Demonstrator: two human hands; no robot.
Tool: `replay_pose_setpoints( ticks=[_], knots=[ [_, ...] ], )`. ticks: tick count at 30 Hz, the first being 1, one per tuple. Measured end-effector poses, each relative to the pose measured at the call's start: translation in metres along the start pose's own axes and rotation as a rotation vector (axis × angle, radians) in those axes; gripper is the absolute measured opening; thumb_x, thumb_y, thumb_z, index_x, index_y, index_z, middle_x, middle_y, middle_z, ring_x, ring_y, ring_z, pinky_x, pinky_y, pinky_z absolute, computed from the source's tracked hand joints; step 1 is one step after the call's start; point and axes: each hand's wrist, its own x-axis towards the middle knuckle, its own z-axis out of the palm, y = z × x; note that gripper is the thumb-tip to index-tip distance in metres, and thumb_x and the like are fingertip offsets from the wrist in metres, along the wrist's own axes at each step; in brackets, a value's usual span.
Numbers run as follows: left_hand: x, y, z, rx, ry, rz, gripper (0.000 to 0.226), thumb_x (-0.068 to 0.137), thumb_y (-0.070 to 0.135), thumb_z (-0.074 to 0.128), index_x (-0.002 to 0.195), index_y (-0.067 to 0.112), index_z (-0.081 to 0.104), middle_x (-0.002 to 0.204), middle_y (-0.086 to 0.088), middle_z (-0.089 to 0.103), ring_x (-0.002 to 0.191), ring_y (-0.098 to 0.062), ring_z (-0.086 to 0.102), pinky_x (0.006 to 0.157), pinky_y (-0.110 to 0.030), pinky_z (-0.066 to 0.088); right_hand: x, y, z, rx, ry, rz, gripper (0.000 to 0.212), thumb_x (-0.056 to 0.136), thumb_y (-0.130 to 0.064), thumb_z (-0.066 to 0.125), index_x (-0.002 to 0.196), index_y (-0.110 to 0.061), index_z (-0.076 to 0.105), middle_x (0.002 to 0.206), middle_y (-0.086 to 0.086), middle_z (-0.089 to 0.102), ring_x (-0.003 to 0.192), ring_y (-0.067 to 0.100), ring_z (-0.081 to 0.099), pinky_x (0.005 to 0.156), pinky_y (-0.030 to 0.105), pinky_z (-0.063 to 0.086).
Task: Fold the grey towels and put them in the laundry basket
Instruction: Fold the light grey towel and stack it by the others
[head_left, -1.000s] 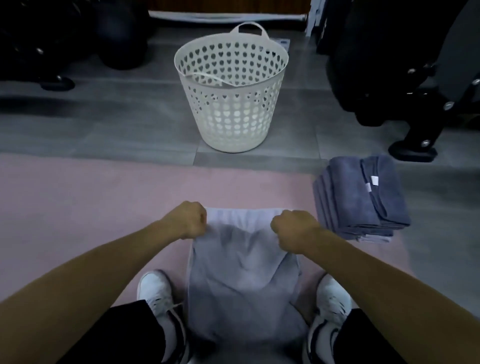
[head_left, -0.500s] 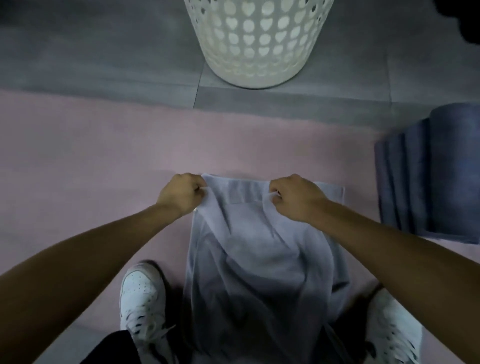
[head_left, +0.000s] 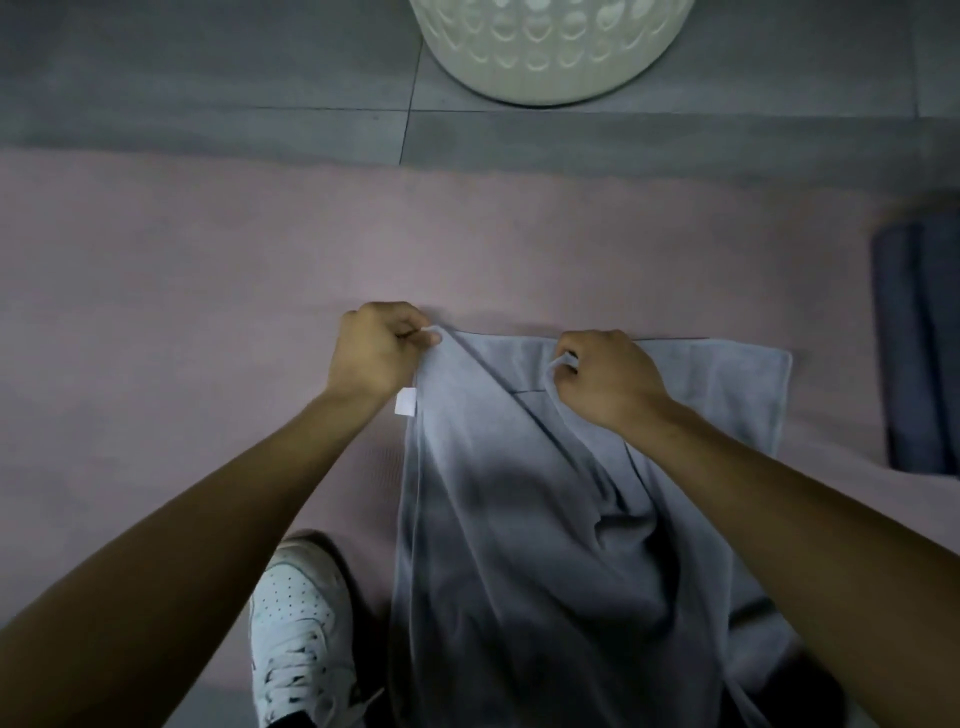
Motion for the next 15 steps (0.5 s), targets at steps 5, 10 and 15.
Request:
replay_pose_setpoints(
  ticks=[5,10,15],
  knots=[
    [0.008,-0.009,0.006,-0.175,-0.069,-0.189,0.01,0.077,0.006,0.079,0.076,0.012,0.071,0.075,-0.003,0.071,0.062,-0.01,0.069,0.053,-0.026,0.059,0.001,0.001,0.007,-0.008,0.051,0.003,0.012,0.089,-0.019,0.051,0.087,-0.017,0.062,0.075,-0.003,0.054,0.071,0.018,0.051,0.051,0.023,0.028],
    [0.01,-0.011,0.007,-0.079,-0.1,-0.075,0.022,0.08,0.007,0.077,0.098,0.008,0.066,0.075,0.003,0.064,0.067,0.0,0.059,0.048,-0.005,0.046,-0.001,0.004,0.013,0.003,0.087,-0.028,0.014,0.091,-0.021,0.051,0.078,-0.019,0.056,0.077,-0.002,0.061,0.072,0.019,0.057,0.06,0.026,0.039],
    [0.01,-0.011,0.015,-0.024,-0.079,-0.033,0.031,0.083,0.011,0.075,0.113,0.007,0.065,0.082,0.0,0.067,0.081,-0.013,0.066,0.059,-0.017,0.055,-0.002,0.005,0.016,0.012,0.103,-0.038,0.014,0.092,-0.021,0.05,0.083,-0.017,0.06,0.08,-0.002,0.063,0.074,0.017,0.058,0.062,0.028,0.045]
  ],
)
